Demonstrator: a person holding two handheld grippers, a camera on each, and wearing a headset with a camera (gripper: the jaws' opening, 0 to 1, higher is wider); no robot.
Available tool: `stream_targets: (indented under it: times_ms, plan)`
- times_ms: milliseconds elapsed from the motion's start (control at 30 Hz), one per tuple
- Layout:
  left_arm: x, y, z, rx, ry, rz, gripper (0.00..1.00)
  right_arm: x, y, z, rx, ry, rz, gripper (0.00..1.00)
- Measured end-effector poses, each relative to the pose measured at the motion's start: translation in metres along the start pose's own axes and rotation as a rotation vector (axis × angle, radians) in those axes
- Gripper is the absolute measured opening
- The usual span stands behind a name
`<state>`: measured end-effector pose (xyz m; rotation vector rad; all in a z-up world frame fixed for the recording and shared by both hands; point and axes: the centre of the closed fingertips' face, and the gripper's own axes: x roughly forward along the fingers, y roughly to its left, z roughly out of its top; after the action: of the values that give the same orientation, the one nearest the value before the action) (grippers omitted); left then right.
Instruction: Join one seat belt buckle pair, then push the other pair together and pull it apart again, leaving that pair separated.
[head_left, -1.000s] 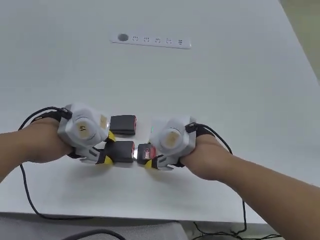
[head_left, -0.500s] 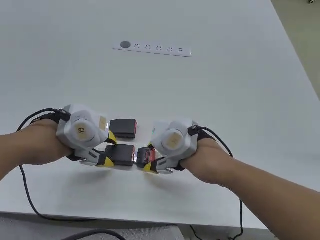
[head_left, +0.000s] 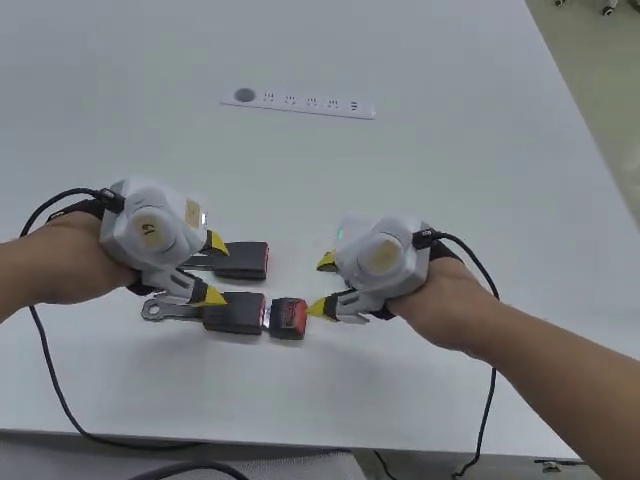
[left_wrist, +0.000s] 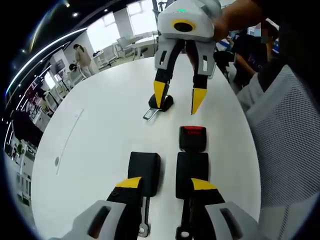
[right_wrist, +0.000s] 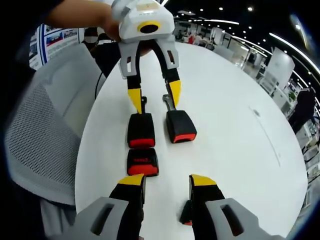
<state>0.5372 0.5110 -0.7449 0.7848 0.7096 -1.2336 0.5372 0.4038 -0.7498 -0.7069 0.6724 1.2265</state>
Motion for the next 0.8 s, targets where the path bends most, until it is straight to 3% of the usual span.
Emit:
stream_targets:
  times_ms: [133,333,467,533,600,800]
  plan:
    - [0.003,0.011,0.001,-0.024,-0.003,0.005,0.37,-0.004,-0.015,-0.011,0.016,0.012,-0.03,0.31]
    - [0.008,0.026,0.003,-0.007,0.014,0.007,0.38,-0.012,-0.03,-0.025,0.03,0.038,-0.058,0.3]
    - [0.014,0.034,-0.003,0.005,0.041,0.005,0.39,-0.012,-0.037,-0.035,0.039,0.057,-0.069,0.31]
    - [0.016,0.036,-0.004,0.0,0.045,0.006,0.39,-0.007,-0.043,-0.045,0.046,0.062,-0.074,0.3]
    - [0.02,0.037,-0.007,-0.004,0.054,0.006,0.39,-0.013,-0.04,-0.044,0.061,0.068,-0.071,0.3]
    - [0.029,0.036,-0.011,-0.006,0.081,-0.016,0.38,-0.007,-0.045,-0.054,0.07,0.086,-0.064,0.32]
